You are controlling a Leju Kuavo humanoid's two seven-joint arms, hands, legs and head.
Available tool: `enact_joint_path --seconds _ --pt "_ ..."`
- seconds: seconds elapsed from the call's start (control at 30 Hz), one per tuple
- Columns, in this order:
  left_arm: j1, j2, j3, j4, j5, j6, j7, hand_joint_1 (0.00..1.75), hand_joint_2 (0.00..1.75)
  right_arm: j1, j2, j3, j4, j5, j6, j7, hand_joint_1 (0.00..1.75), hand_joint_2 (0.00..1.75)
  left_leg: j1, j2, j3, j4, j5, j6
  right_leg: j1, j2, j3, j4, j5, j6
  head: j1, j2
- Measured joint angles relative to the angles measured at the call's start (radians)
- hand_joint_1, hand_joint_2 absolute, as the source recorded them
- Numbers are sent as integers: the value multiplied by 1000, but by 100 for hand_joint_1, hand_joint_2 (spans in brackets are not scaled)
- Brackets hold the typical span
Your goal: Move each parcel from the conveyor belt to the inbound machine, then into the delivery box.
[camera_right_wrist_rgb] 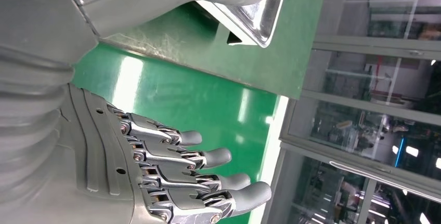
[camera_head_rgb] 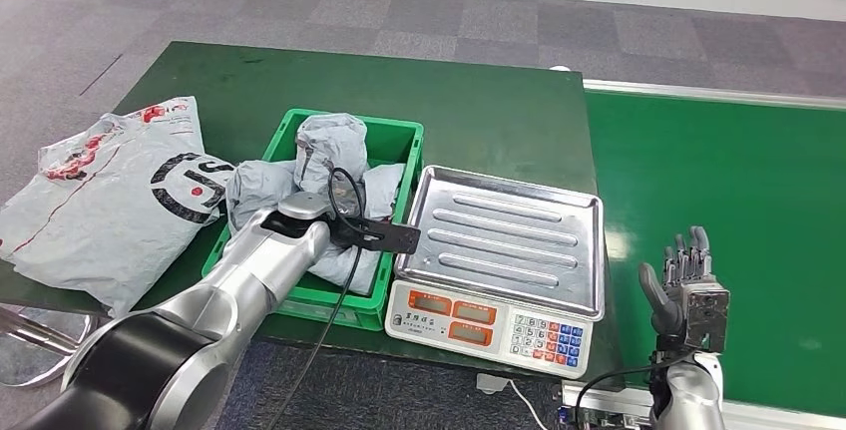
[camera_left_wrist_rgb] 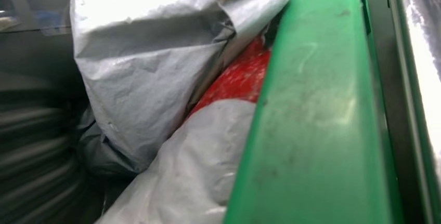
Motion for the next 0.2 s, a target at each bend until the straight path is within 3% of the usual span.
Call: enact_joint_path --seconds 0.2 --pt "3 0 0 0 1 1 -1 35 175 0 0 0 0 0 0 0 0 175 0 0 0 0 0 0 0 0 0 0 0 0 0 0"
